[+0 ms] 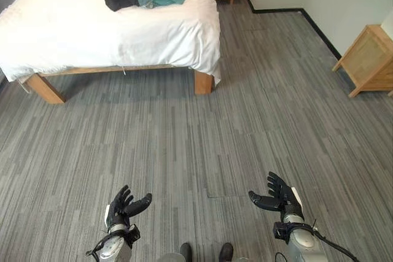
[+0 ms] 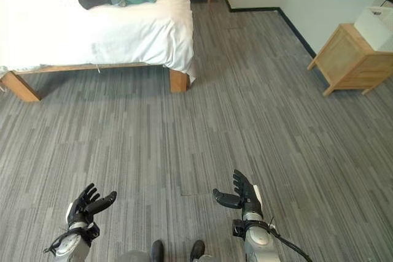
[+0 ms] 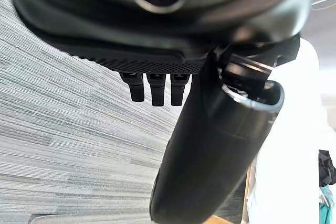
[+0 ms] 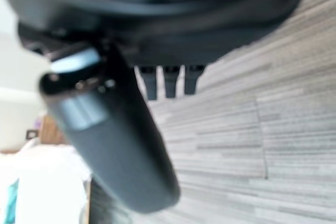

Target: Pick up bed clothes into laundry basket.

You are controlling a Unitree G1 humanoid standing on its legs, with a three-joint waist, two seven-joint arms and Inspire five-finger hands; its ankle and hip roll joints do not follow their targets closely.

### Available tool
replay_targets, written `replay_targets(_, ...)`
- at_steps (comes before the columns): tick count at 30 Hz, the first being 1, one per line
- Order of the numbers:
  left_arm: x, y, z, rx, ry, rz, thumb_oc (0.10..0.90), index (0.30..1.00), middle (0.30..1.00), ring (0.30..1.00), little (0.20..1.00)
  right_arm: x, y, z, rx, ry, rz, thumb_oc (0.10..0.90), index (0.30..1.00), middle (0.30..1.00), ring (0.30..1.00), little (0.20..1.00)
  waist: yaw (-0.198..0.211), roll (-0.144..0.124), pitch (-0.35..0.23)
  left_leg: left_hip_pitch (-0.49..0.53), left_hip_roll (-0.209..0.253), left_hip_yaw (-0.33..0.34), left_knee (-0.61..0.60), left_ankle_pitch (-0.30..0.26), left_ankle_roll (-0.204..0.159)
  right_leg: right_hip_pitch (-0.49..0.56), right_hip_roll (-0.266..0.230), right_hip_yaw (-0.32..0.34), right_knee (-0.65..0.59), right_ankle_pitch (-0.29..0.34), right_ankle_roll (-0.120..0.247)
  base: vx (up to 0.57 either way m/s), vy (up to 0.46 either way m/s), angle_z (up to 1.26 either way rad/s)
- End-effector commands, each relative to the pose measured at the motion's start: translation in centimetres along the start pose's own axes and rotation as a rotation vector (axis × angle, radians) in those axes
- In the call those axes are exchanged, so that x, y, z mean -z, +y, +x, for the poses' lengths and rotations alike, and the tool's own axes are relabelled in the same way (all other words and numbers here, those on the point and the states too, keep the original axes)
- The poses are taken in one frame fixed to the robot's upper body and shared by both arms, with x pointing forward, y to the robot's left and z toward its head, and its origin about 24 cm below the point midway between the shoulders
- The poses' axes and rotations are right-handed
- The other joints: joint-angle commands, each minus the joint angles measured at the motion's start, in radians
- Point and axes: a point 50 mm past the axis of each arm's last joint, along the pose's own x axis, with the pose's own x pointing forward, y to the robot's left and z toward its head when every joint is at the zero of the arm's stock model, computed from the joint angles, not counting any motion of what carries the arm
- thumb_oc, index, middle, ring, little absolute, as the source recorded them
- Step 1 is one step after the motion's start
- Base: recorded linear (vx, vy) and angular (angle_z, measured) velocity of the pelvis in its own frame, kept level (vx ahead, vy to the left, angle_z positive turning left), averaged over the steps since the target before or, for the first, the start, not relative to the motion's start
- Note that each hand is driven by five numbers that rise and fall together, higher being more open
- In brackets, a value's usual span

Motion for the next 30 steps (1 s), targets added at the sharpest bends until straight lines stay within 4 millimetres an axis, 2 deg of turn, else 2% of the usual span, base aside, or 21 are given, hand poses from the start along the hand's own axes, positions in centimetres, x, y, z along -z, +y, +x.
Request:
replay_targets(1, -5.8, 0.3, 0.8, 0.018, -0.254, 0.04, 0.8, 0.9, 0.9, 0.9, 0.9, -5.5, 0.7, 0.6, -0.034, -0.262, 0.036, 0.8, 0.9, 0.9, 0.9, 0.9, 0.011, -0.075, -0.024, -0.02, 0.014, -0.03, -0.053, -0.011, -0.047, 0.043, -0.15, 0.026, -0.035, 0.039, 0.151, 0.03, 0.001, -0.03)
replay_targets(8, -6.2, 0.9, 0.6, -0.015, -0.282, 0.009, 0.8, 0.9, 0.9, 0.9, 0.9, -6.4, 0.0, 0.5, 0.009, -0.307, 0.029, 0.8, 0.9, 0.9, 0.9, 0.9, 0.01, -0.073, -0.028, -0.022, 0.006, -0.003, -0.053, -0.026, -0.037, 0.025, -0.165, 0.033, -0.015, 0.043, 0.166, 0.05, 0.051, -0.09)
replay_targets(9, -6.4, 1.1, 0.6, -0.021, -0.288, 0.005, 0.8, 0.9, 0.9, 0.9, 0.9, -6.6, -0.1, 0.6, 0.019, -0.316, 0.036, 0.8, 0.9, 0.9, 0.9, 0.9, 0.01, -0.063, -0.016, -0.013, 0.001, -0.002, -0.053, -0.035, -0.021, -0.011, -0.184, 0.041, 0.082, 0.03, 0.17, 0.04, 0.181, -0.21)
replay_targets(11, -5.7, 1.2, 0.6, -0.009, -0.254, 0.029, 0.8, 0.9, 0.9, 0.9, 0.9, -6.0, 0.2, 0.3, 0.005, -0.293, 0.057, 0.8, 0.9, 0.9, 0.9, 0.9, 0.001, -0.055, 0.014, 0.016, -0.023, -0.001, -0.047, -0.052, 0.012, -0.126, -0.223, 0.085, 0.351, 0.118, 0.19, 0.13, 0.264, -0.2)
replay_targets(12, -4.8, 0.4, 0.5, 0.052, -0.21, 0.076, 0.8, 0.9, 0.9, 0.9, 0.9, -5.0, 0.6, 0.1, -0.009, -0.254, 0.086, 0.8, 0.9, 0.9, 0.9, 0.9, -0.031, -0.009, 0.061, 0.046, 0.002, -0.028, 0.0, -0.078, 0.031, -0.258, -0.183, 0.139, 0.614, 0.159, 0.189, 0.32, 0.172, 0.06)
replay_targets(13, -4.8, -0.6, 0.5, 0.118, -0.207, 0.142, 0.8, 0.9, 0.9, 0.9, 0.9, -5.4, 1.5, 0.3, -0.042, -0.262, 0.072, 0.8, 0.9, 0.9, 0.9, 0.9, -0.04, 0.0, 0.079, 0.054, 0.007, -0.033, 0.034, -0.11, 0.026, -0.338, -0.209, 0.141, 0.598, 0.15, 0.184, 0.3, 0.108, 0.26)
replay_targets(14, -4.8, -0.6, 0.5, 0.118, -0.207, 0.142, 0.8, 0.9, 0.9, 0.9, 0.9, -5.4, 1.5, 0.3, -0.042, -0.262, 0.071, 0.8, 0.9, 0.9, 0.9, 0.9, -0.041, -0.002, 0.079, 0.053, 0.005, -0.035, 0.038, -0.114, 0.026, -0.34, -0.212, 0.141, 0.603, 0.145, 0.185, 0.42, -0.102, 0.72)
replay_targets(15, -5.4, -1.3, 0.3, 0.17, -0.24, 0.194, 0.8, 0.9, 0.9, 0.9, 0.9, -5.9, 2.1, 0.4, -0.082, -0.27, 0.065, 0.8, 0.9, 0.9, 0.9, 0.9, -0.06, -0.01, 0.078, 0.092, -0.002, -0.066, 0.034, -0.15, 0.007, -0.356, -0.234, 0.15, 0.448, 0.149, 0.187, 0.63, -0.249, 0.9)
replay_targets(16, -5.3, -1.9, 0.3, 0.202, -0.241, 0.19, 0.8, 0.9, 0.9, 0.9, 0.9, -5.9, 2.1, 0.3, -0.09, -0.274, 0.047, 0.8, 0.9, 0.9, 0.9, 0.9, -0.093, -0.016, 0.071, 0.159, 0.01, -0.113, 0.025, -0.189, -0.025, -0.339, -0.225, 0.198, 0.191, 0.162, 0.2, 0.94, -0.384, 1.21)
replay_targets(17, -5.9, -2.6, 0.2, 0.216, -0.268, 0.134, 0.8, 0.9, 0.9, 0.9, 0.9, -6.2, 2.1, 0.1, -0.088, -0.291, 0.056, 0.8, 0.9, 0.9, 0.9, 0.9, -0.116, -0.023, 0.056, 0.211, 0.031, -0.147, 0.008, -0.202, -0.053, -0.334, -0.231, 0.245, 0.053, 0.204, 0.227, 1.0, -0.471, 1.4)
replay_targets(18, -6.5, -3.2, 0.1, 0.216, -0.301, 0.069, 0.8, 0.9, 0.9, 0.9, 0.9, -6.8, 2.1, 0.0, -0.093, -0.319, 0.052, 0.8, 0.9, 0.9, 0.9, 0.9, -0.121, -0.032, 0.038, 0.257, 0.058, -0.162, 0.015, -0.21, -0.072, -0.33, -0.232, 0.209, 0.035, 0.232, 0.244, 0.63, -0.31, 1.64)
replay_targets(19, -6.5, -3.2, 0.1, 0.216, -0.301, 0.069, 0.8, 0.9, 0.9, 0.9, 0.9, -6.8, 2.1, 0.0, -0.093, -0.319, 0.052, 0.8, 0.9, 0.9, 0.9, 0.9, -0.121, -0.032, 0.038, 0.257, 0.058, -0.162, 0.015, -0.21, -0.072, -0.33, -0.232, 0.209, 0.035, 0.232, 0.244, 0.81, -0.502, 1.45)
replay_targets(20, -8.2, -3.9, -0.3, 0.249, -0.373, 0.014, 0.8, 0.9, 0.9, 0.9, 0.9, -9.3, 1.5, -0.2, -0.124, -0.427, -0.026, 0.8, 0.9, 0.9, 0.9, 0.9, -0.14, -0.031, -0.002, 0.248, 0.13, -0.199, 0.209, -0.054, -0.116, -0.309, -0.179, 0.217, 0.139, 0.2, 0.216, 0.61, -0.425, 1.33)
replay_targets(21, -8.4, -4.1, -0.3, 0.256, -0.378, 0.008, 0.8, 0.9, 0.9, 0.9, 0.9, -9.4, 1.3, -0.1, -0.117, -0.432, -0.033, 0.8, 0.9, 0.9, 0.9, 0.9, -0.134, -0.04, -0.011, 0.186, 0.136, -0.189, 0.327, 0.013, -0.115, -0.271, -0.167, 0.204, 0.121, 0.173, 0.184, 1.0, -1.063, 1.41)
replay_targets(22, -11.6, -4.8, -0.8, 0.294, -0.497, -0.075, 0.8, 0.9, 0.9, 0.9, 0.9, -11.4, 0.1, -0.1, -0.101, -0.51, 0.135, 0.8, 0.9, 0.9, 0.9, 0.9, -0.088, -0.094, 0.011, -0.082, 0.193, -0.123, 0.723, 0.123, -0.068, -0.111, -0.11, 0.148, 0.047, 0.095, 0.079, 0.6, -0.872, 1.45)
replay_targets(24, -12.1, -4.8, -0.9, 0.29, -0.516, -0.086, 0.8, 0.9, 0.9, 0.9, 0.9, -11.9, -0.5, -0.2, -0.074, -0.529, 0.14, 0.8, 0.9, 0.9, 0.9, 0.9, -0.063, -0.102, 0.024, -0.14, 0.182, -0.093, 0.762, 0.089, -0.069, -0.07, -0.096, 0.139, 0.027, 0.075, 0.068, 0.35, -0.507, 0.62)
replay_targets(25, -12.5, -4.5, -1.0, 0.271, -0.535, -0.093, 0.8, 0.9, 0.9, 0.9, 0.9, -12.4, -1.1, -0.2, -0.058, -0.547, 0.133, 0.8, 0.9, 0.9, 0.9, 0.9, -0.039, -0.101, 0.034, -0.2, 0.157, -0.091, 0.775, 0.061, -0.067, -0.032, -0.085, 0.141, 0.01, 0.064, 0.065, 0.25, -0.172, -0.37)
replay_targets(27, -13.3, -3.9, -1.2, 0.233, -0.574, -0.069, 0.8, 0.9, 0.9, 0.9, 0.9, -14.2, -1.7, -0.2, -0.041, -0.607, 0.117, 0.8, 0.9, 0.9, 0.9, 0.9, -0.006, -0.094, 0.035, -0.274, 0.12, -0.078, 0.714, 0.036, -0.071, 0.037, -0.07, 0.137, -0.025, 0.046, 0.062, 0.39, -0.176, -0.45)
replay_targets(28, -14.0, -3.6, -1.3, 0.208, -0.603, -0.054, 0.8, 0.9, 0.9, 0.9, 0.9, -14.8, -2.0, -0.2, -0.023, -0.63, 0.111, 0.8, 0.9, 0.9, 0.9, 0.9, 0.003, -0.086, 0.029, -0.3, 0.123, -0.061, 0.618, 0.051, -0.073, 0.06, -0.063, 0.137, -0.038, 0.034, 0.064, 0.7, -0.017, -0.16)
replay_targets(29, -15.8, -3.1, -2.1, 0.186, -0.686, -0.078, 0.8, 0.9, 0.9, 0.9, 0.9, -16.0, -1.6, -0.5, -0.045, -0.674, 0.147, 0.8, 0.9, 0.9, 0.9, 0.9, 0.032, -0.062, 0.011, -0.3, 0.135, -0.048, 0.275, 0.123, -0.087, 0.117, -0.043, 0.144, -0.047, -0.016, 0.071, 0.93, 0.081, -0.32)
replay_targets(30, -16.5, -3.1, -2.4, 0.186, -0.721, -0.089, 0.8, 0.9, 0.9, 0.9, 0.9, -16.4, -0.8, -0.5, -0.081, -0.686, 0.144, 0.8, 0.9, 0.9, 0.9, 0.9, 0.047, -0.044, -0.004, -0.271, 0.12, -0.071, 0.049, 0.2, -0.106, 0.165, -0.026, 0.148, -0.063, -0.046, 0.076, 0.97, 0.138, -0.29)
